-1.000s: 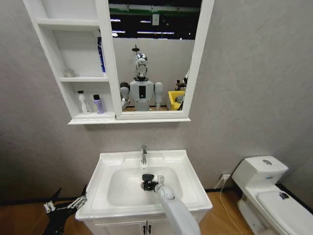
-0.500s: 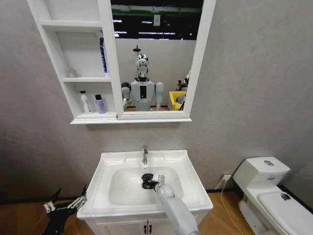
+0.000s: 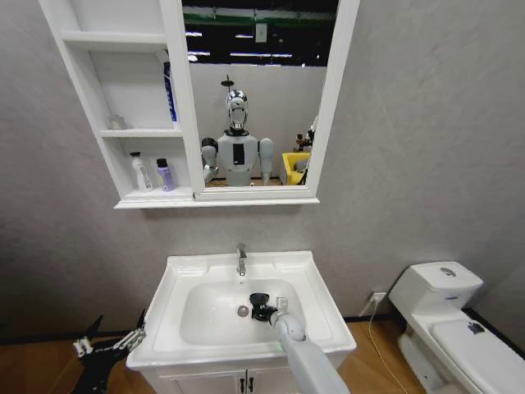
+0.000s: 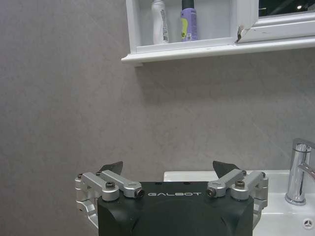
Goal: Move facial cleanser and shampoo from washbasin to cabinet, then wipe washbasin with towel.
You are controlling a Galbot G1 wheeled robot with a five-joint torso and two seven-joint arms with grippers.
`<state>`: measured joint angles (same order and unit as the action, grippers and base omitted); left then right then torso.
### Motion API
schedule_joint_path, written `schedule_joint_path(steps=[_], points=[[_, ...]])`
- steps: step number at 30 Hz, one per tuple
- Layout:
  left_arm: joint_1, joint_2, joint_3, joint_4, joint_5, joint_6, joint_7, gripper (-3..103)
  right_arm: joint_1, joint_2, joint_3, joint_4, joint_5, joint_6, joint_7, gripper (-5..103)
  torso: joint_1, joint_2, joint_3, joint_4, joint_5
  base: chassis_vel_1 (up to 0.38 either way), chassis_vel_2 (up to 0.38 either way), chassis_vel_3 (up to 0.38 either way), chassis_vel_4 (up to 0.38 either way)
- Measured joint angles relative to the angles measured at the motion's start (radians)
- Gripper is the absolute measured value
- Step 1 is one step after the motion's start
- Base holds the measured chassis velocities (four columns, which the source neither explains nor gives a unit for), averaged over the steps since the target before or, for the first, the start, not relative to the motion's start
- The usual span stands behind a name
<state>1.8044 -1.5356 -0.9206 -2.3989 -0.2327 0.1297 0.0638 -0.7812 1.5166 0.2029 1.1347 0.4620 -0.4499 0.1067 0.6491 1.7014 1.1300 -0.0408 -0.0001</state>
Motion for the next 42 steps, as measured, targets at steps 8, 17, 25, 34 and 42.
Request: schedule_joint_path(steps=[8, 17, 25, 34, 42], points=[[0.000, 0.000, 0.000, 0.000, 0.000, 0.000, 0.000, 100, 0.045, 0.083, -0.035, -0.072, -0.026, 0.027, -0.017, 3, 0.000, 0.000, 0.000, 0.0007, 0.0002, 0.000, 0.000, 0.000, 0.000], [0.000, 0.000, 0.000, 0.000, 0.000, 0.000, 0.000, 100, 0.074, 0.091, -0.037, -0.136, -0.050, 0.044, -0.035, 3, 0.000, 0.000, 0.000, 0.0003, 0.0001, 0.000, 0.000, 0.000, 0.000], [0.000, 0.000, 0.000, 0.000, 0.000, 0.000, 0.000, 100, -0.020, 0.012, 0.002, 0.008, -0.018, 0.019, 0.008, 3, 0.000, 0.000, 0.000, 0.0002, 0.0004, 0.000, 0.000, 0.000, 0.000], [0.000, 0.000, 0.000, 0.000, 0.000, 0.000, 0.000, 100, -0.070, -0.076, 0.077, 0.097, -0.002, 0.018, 0.035, 3, 0.000, 0.000, 0.000, 0.0009, 0.0007, 0.000, 0.000, 0.000, 0.000], [0.000, 0.000, 0.000, 0.000, 0.000, 0.000, 0.000, 100, -0.124, -0.121, 0.096, 0.204, -0.011, -0.025, 0.074, 3, 0.000, 0.000, 0.000, 0.0008, 0.0002, 0.000, 0.000, 0.000, 0.000]])
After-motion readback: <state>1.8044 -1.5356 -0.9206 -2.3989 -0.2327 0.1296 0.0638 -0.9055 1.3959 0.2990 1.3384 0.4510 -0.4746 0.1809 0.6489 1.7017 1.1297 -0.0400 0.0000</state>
